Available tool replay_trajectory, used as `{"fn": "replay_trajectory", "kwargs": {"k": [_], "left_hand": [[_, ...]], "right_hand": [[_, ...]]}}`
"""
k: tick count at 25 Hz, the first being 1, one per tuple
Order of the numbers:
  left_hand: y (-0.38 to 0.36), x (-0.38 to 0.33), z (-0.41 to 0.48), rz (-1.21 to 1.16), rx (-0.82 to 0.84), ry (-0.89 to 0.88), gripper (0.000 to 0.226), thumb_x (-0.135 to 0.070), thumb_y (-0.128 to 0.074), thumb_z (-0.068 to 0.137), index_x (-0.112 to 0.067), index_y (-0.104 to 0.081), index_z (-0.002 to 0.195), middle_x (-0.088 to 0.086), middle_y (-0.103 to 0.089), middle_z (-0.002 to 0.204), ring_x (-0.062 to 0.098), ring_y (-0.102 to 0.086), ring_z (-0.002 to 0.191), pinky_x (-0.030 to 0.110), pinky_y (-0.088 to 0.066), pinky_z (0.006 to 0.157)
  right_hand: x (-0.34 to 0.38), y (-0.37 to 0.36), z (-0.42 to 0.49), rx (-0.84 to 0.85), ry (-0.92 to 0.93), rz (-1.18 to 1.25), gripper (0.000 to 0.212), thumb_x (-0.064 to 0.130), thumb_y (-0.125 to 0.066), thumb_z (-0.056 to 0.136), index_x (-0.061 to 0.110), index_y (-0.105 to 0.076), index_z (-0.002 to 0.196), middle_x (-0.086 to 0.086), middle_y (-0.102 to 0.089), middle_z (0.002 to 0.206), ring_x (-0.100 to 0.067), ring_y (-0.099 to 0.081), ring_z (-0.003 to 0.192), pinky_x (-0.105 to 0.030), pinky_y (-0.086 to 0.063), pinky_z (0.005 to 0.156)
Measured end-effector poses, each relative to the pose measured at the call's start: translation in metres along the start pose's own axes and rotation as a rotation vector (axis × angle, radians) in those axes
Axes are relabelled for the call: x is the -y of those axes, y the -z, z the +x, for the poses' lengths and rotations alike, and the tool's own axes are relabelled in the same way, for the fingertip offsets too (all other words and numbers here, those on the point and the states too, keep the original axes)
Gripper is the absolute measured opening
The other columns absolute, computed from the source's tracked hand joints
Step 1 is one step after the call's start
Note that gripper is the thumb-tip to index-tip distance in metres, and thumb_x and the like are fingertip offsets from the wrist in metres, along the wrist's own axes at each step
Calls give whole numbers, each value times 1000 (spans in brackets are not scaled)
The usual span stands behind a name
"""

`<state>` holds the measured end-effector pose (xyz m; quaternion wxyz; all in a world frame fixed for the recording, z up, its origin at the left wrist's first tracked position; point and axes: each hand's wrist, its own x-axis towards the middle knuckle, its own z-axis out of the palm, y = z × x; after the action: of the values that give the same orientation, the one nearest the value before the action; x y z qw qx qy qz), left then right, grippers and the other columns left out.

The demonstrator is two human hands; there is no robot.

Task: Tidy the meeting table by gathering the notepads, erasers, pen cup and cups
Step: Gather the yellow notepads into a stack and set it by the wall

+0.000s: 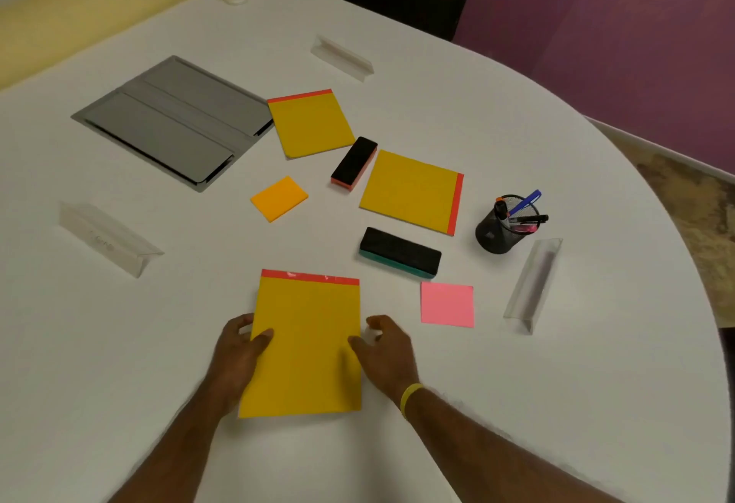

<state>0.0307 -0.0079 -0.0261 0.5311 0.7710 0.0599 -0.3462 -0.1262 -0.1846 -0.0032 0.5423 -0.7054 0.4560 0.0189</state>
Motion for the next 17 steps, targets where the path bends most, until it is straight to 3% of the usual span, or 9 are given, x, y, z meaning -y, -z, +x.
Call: {"fn": "replay_trajectory", "kwargs": {"k": [3, 6, 10, 12, 14, 17], "left_hand": [[7, -6, 1, -32, -28, -44, 46, -14, -59, 95, -15, -47, 139, 17, -59, 132, 39, -62, 107, 55, -50, 93], [9, -24, 6, -131, -68, -53, 47, -15, -57, 97, -19, -46, 142, 16, -57, 136, 40, -59, 114, 62, -45, 98], [4, -47, 16, -170, -76, -101, 48, -17, -55, 97, -23, -43, 143, 14, -56, 137, 42, -57, 116, 65, -43, 99], [1, -53, 20, -172, -72, -136, 47, -17, -55, 97, -23, -45, 142, 12, -58, 133, 40, -59, 112, 60, -46, 96], [-1, -56, 22, -187, -66, -154, 46, -15, -56, 96, -24, -46, 140, 10, -60, 127, 37, -60, 105, 53, -48, 90], [-3, -57, 28, -211, -69, -155, 45, -15, -56, 96, -26, -47, 139, 9, -61, 121, 33, -62, 97, 47, -49, 83]], "right_hand": [[24, 45, 34, -395, 282, -170, 28, 22, -68, 88, 12, -62, 113, -3, -62, 108, -22, -58, 102, -30, -47, 87], [59, 101, 96, -579, 286, -141, 26, 21, -65, 87, 8, -60, 109, -7, -59, 102, -28, -57, 98, -36, -46, 83], [73, 132, 174, -392, -75, -371, 68, 41, -67, 88, 6, -39, 140, -19, -46, 135, -38, -45, 127, -47, -41, 103], [69, 132, 195, -350, -209, -464, 89, 51, -67, 85, 7, -23, 149, -21, -38, 143, -40, -39, 133, -50, -38, 106], [66, 127, 205, -329, -265, -475, 101, 58, -67, 83, 8, -14, 153, -23, -33, 147, -41, -35, 135, -51, -36, 107], [68, 120, 214, -345, -356, -439, 104, 59, -70, 79, 9, -15, 152, -23, -29, 147, -40, -33, 136, -49, -35, 107]]}}
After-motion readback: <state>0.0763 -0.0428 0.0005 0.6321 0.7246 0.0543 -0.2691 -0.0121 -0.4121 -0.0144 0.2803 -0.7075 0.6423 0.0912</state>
